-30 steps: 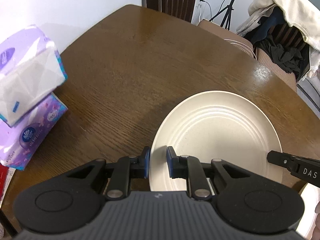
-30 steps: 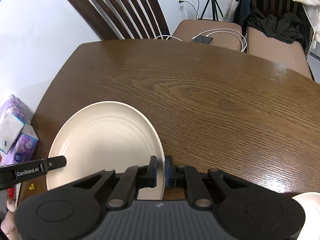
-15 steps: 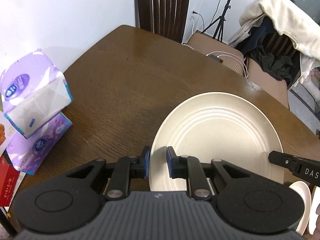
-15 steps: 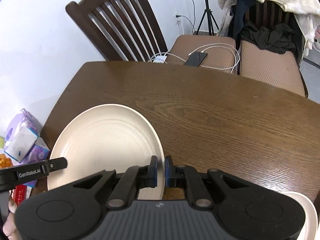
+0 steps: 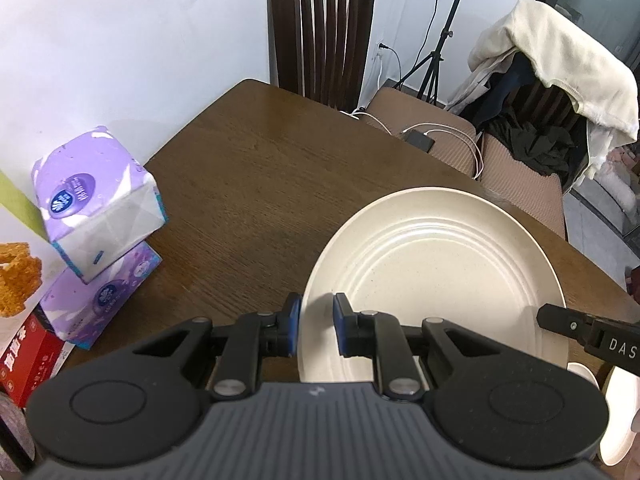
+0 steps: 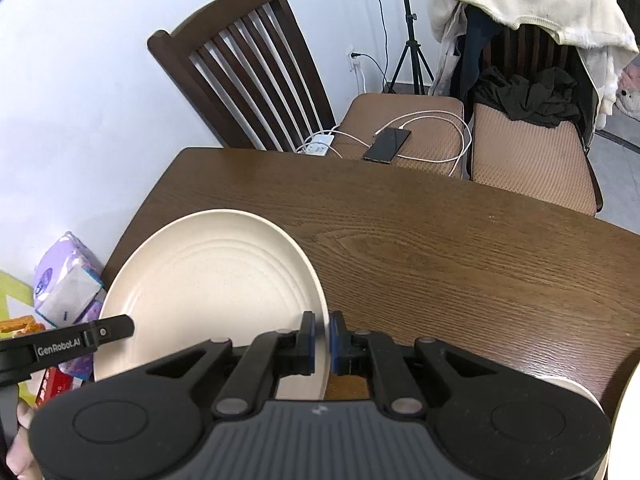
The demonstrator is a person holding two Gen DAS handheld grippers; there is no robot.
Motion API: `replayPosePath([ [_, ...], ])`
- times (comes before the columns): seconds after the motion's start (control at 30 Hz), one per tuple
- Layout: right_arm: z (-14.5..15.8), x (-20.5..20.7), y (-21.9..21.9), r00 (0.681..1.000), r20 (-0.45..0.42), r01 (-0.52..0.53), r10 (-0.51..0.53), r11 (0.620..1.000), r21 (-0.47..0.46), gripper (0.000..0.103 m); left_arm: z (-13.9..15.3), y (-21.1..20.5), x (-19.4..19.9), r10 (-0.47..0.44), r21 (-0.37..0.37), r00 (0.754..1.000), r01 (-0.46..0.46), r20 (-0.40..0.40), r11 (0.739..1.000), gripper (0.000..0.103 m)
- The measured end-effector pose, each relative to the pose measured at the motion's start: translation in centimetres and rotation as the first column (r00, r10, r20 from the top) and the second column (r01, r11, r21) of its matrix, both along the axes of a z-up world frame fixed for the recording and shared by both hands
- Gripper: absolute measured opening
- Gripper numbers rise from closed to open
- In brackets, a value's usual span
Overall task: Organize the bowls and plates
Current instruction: 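Lift the beige plate with both grippers and turn toward the bowls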
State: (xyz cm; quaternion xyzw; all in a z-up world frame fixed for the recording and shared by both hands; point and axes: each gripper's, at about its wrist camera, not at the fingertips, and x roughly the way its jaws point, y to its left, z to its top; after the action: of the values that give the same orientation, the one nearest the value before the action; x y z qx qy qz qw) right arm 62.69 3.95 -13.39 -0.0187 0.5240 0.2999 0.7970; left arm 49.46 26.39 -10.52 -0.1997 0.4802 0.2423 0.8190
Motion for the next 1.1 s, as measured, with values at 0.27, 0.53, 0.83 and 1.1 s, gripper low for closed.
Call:
replayPosePath([
  [0.27,1.6,-1.0,-0.5,1.0,0.012,0.001,-0.001,1.0,-0.003,0.007,1.2,-0.5,-1.4,-0.007,0.003,1.0,0.007,0.005,1.0,0.018],
  [0.53,2.6,-3.0,-1.0,1.0,0.015,0.002,-0.002,1.0,-0.003,0.007,2.3,-0.7,-3.4,-0.008,-0.004,1.0,0.008,0.017,1.0,0.018],
  [0.83,3.0,-5.3,-1.5,1.0,0.013,0.006,-0.006,1.0,-0.012,0.007,2.8,-1.0,-5.6,-0.012,-0.008,0.999,0.012,0.031,1.0,0.018],
  [1.1,3.5,-7.7,-2.4,0.999,0.031,0.013,-0.012,1.0,-0.016,0.007,3.2,-1.8,-8.1,-0.022,-0.011,0.999,0.022,0.046,1.0,0.018],
])
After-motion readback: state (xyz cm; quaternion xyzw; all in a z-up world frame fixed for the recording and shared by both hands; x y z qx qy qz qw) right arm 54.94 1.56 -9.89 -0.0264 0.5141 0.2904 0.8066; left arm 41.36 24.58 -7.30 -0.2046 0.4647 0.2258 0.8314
